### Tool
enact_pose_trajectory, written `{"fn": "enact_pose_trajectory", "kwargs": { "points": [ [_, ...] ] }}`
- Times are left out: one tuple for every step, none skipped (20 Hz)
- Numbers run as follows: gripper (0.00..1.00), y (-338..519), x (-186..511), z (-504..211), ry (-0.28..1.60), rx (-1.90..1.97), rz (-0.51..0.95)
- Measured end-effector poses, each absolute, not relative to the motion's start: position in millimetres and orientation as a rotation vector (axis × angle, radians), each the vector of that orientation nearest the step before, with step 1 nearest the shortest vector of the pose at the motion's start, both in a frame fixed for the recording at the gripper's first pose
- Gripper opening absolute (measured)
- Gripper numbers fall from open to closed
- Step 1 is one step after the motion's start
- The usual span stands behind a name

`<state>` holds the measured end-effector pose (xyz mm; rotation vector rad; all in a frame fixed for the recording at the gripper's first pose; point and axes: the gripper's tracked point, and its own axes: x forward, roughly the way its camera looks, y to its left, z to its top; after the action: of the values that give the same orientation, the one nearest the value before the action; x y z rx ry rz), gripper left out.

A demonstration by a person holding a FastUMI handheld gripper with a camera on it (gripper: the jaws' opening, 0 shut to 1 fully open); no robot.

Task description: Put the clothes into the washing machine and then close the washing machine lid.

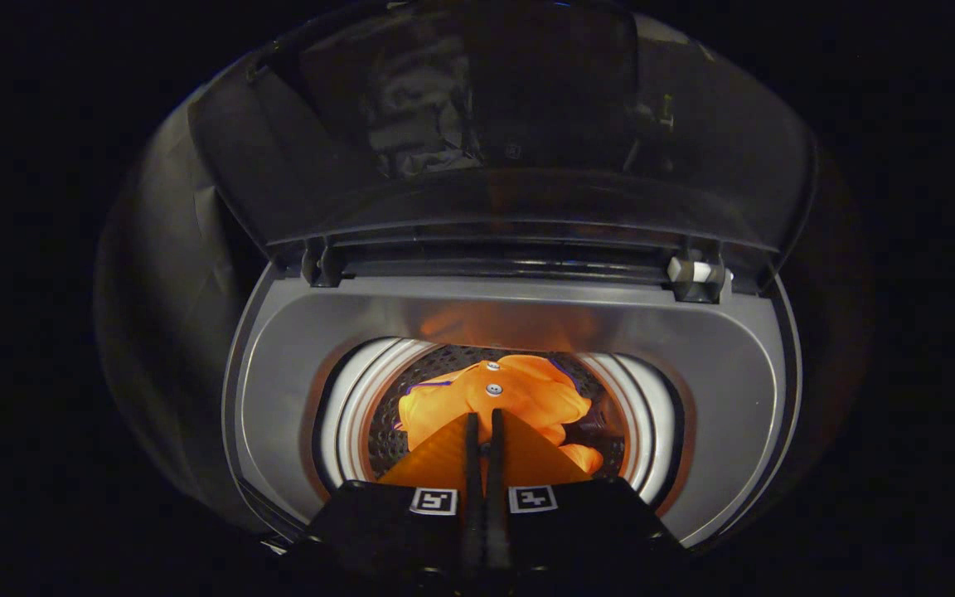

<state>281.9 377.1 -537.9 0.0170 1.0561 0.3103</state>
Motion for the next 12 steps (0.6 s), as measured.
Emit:
{"fn": "enact_pose_trajectory", "kwargs": {
  "points": [
    [0.09,378,282,-540,1.058,0.021,0.307],
    [0.09,378,282,-542,1.059,0.020,0.307],
    [0.09,377,281,-545,1.065,0.020,0.307],
    [0.09,378,280,-548,1.069,0.021,0.306],
    [0.09,378,279,-551,1.075,0.016,0.303],
    [0.09,377,279,-552,1.070,0.011,0.297],
    [0.09,375,281,-553,1.066,0.003,0.289],
    [0.11,374,280,-554,1.067,-0.002,0.285],
    [0.12,373,280,-555,1.068,-0.006,0.278],
    [0.16,375,281,-554,1.063,0.002,0.279],
    [0.16,375,285,-551,1.047,0.003,0.274],
    [0.14,373,288,-551,1.032,-0.004,0.268]
  ]
}}
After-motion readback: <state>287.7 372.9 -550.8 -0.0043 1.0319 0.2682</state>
